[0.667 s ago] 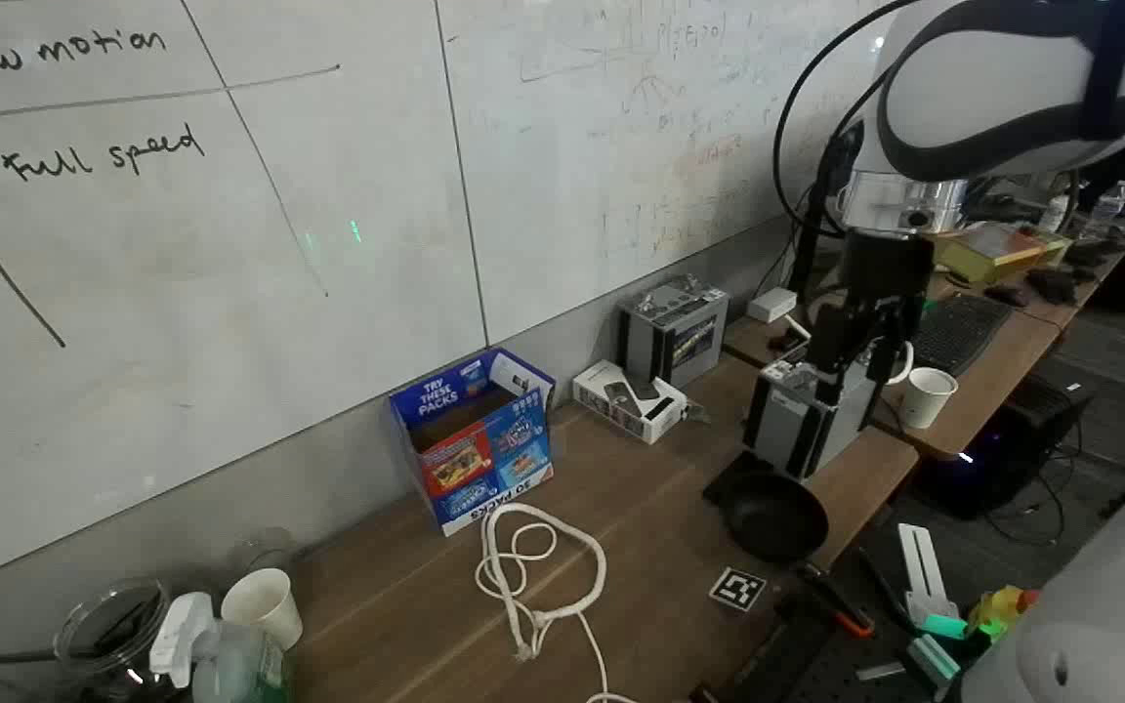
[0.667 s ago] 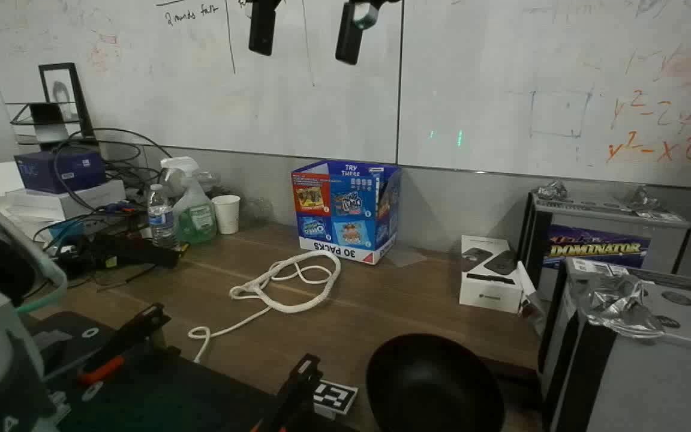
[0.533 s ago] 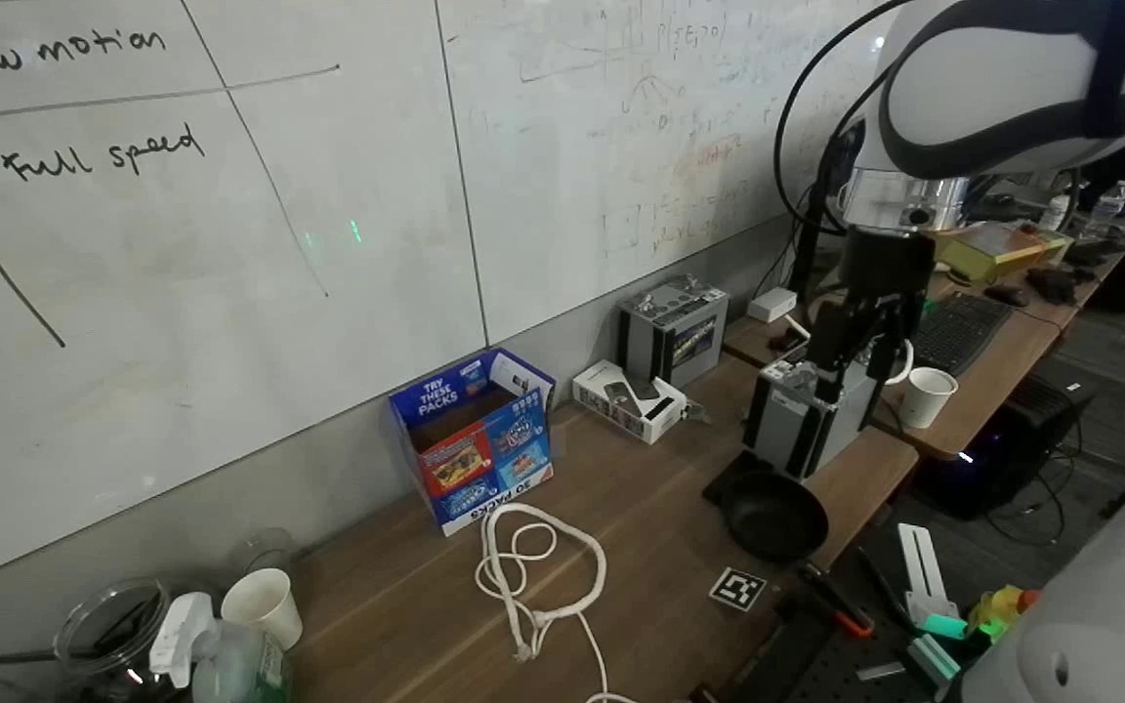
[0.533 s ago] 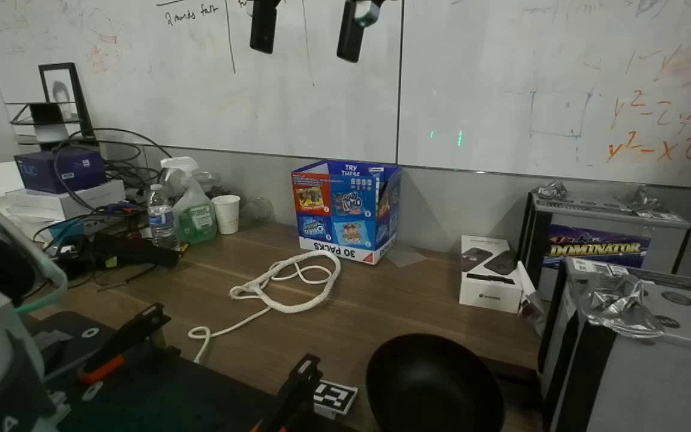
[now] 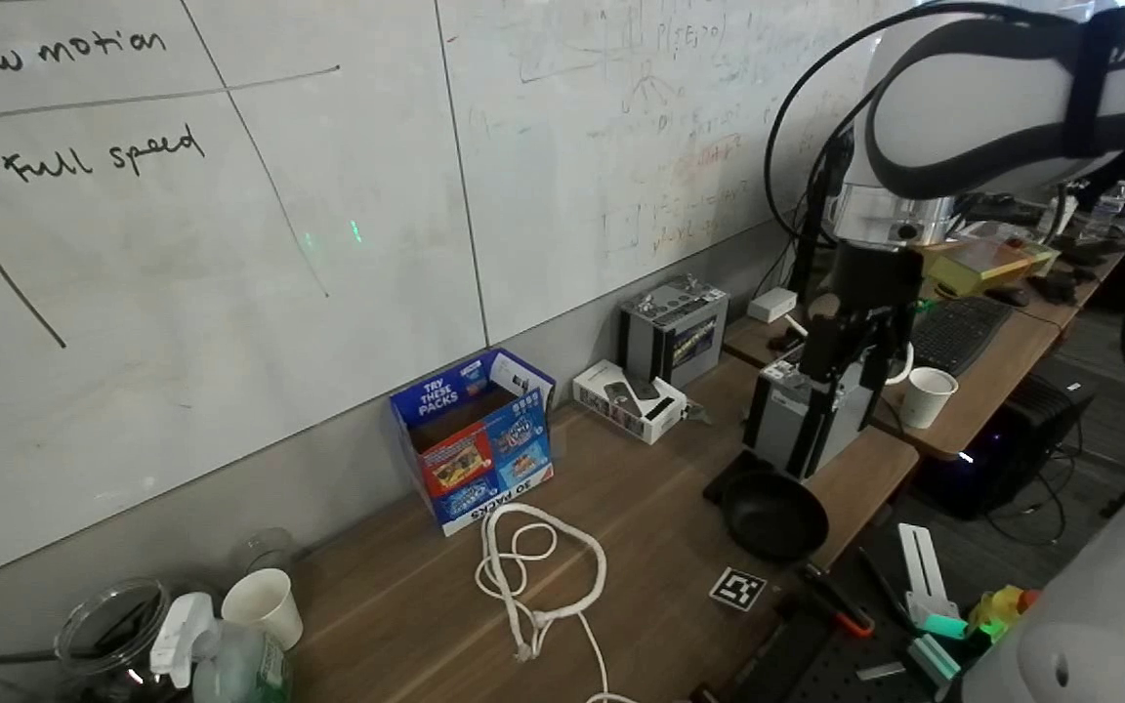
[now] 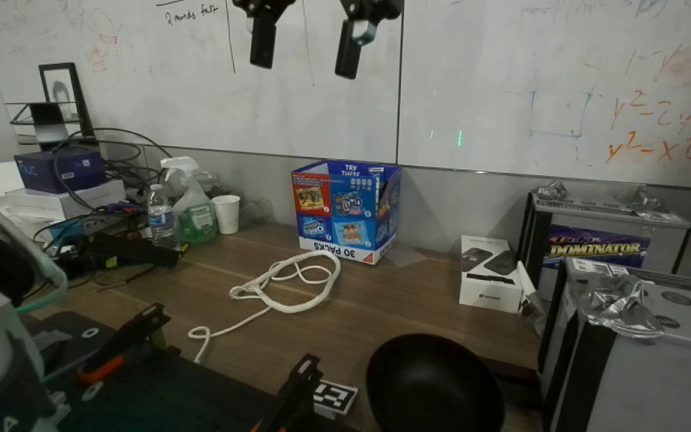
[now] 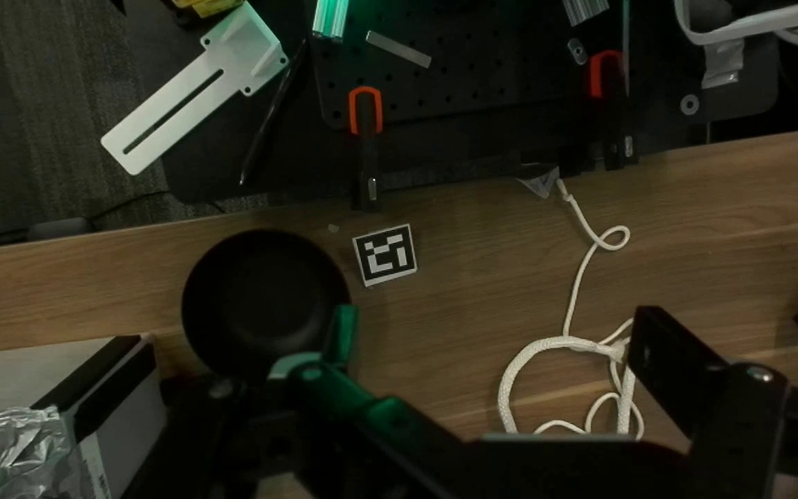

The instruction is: Put the ropes in the box

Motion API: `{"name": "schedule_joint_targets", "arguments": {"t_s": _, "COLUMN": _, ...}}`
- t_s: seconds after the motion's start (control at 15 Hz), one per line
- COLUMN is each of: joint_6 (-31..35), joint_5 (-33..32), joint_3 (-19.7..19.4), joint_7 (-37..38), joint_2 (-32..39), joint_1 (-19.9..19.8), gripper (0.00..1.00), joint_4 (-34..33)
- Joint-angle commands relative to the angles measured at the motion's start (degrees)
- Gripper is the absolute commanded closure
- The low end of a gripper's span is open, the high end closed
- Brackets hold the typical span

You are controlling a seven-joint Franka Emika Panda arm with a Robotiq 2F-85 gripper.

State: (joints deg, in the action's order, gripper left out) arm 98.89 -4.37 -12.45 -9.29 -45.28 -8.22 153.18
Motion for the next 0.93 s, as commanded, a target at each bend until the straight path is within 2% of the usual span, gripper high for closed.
{"name": "schedule_joint_targets", "arguments": {"t_s": 0.0, "joint_6": 8.2, "joint_5": -0.3, "joint_3": 2.1, "joint_7": 0.1, "joint_2": 5.3, "joint_1": 1.8, "gripper": 0.0, "joint_4": 2.9}}
{"name": "schedule_joint_targets", "arguments": {"t_s": 0.33, "joint_6": 22.1, "joint_5": 1.2, "joint_3": 7.1, "joint_7": 0.2, "joint_2": 18.1, "joint_1": 7.3, "gripper": 0.0, "joint_4": 5.2}}
{"name": "schedule_joint_targets", "arguments": {"t_s": 0.87, "joint_6": 42.2, "joint_5": 7.1, "joint_3": 13.7, "joint_7": -2.6, "joint_2": 43.3, "joint_1": 15.6, "gripper": 0.0, "joint_4": 0.5}}
